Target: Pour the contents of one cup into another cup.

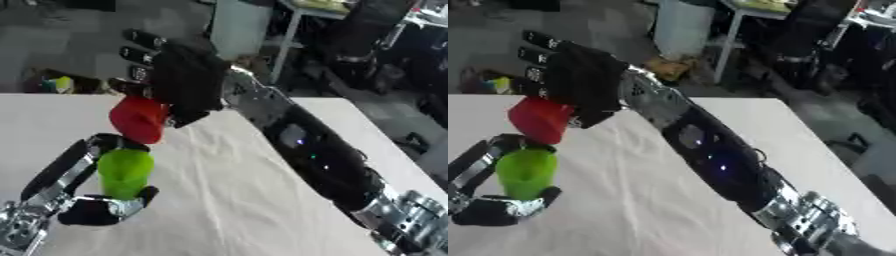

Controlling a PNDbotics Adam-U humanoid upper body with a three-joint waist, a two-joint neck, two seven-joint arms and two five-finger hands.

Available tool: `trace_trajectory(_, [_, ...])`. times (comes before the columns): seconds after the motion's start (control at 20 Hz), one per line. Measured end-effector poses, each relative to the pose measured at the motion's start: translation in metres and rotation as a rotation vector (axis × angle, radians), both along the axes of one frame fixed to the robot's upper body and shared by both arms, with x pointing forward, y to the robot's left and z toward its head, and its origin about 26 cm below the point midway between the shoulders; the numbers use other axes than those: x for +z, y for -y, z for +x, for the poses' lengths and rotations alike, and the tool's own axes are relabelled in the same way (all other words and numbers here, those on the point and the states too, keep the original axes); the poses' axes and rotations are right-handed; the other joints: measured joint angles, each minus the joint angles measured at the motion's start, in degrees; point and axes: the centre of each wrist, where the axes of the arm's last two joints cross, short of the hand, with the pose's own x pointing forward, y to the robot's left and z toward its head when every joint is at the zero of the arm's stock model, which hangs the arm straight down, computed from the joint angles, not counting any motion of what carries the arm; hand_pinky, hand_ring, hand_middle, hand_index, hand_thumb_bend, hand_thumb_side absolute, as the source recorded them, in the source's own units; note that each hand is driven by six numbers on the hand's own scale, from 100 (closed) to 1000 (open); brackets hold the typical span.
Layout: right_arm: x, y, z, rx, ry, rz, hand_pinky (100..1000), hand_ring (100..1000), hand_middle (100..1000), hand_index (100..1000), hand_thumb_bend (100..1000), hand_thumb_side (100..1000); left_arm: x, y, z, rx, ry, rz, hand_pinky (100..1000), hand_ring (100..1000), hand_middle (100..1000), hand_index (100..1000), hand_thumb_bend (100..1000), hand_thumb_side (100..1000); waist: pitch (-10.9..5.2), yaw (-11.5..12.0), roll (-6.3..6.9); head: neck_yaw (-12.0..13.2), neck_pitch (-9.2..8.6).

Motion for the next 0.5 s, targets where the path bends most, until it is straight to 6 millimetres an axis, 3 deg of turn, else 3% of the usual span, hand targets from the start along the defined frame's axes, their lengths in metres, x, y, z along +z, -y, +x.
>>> trace_trajectory(0.5, [-0.0001, 0.0004, 0.0002, -0.001, -0.015, 0.015, 745, 632, 792, 756, 100, 556, -0.0011, -0.0004, 0.0008, 0.012, 0.008, -0.003, 418, 386, 541, 726, 100, 263, -0.14, 0.0, 0.05, 0.0, 0.00])
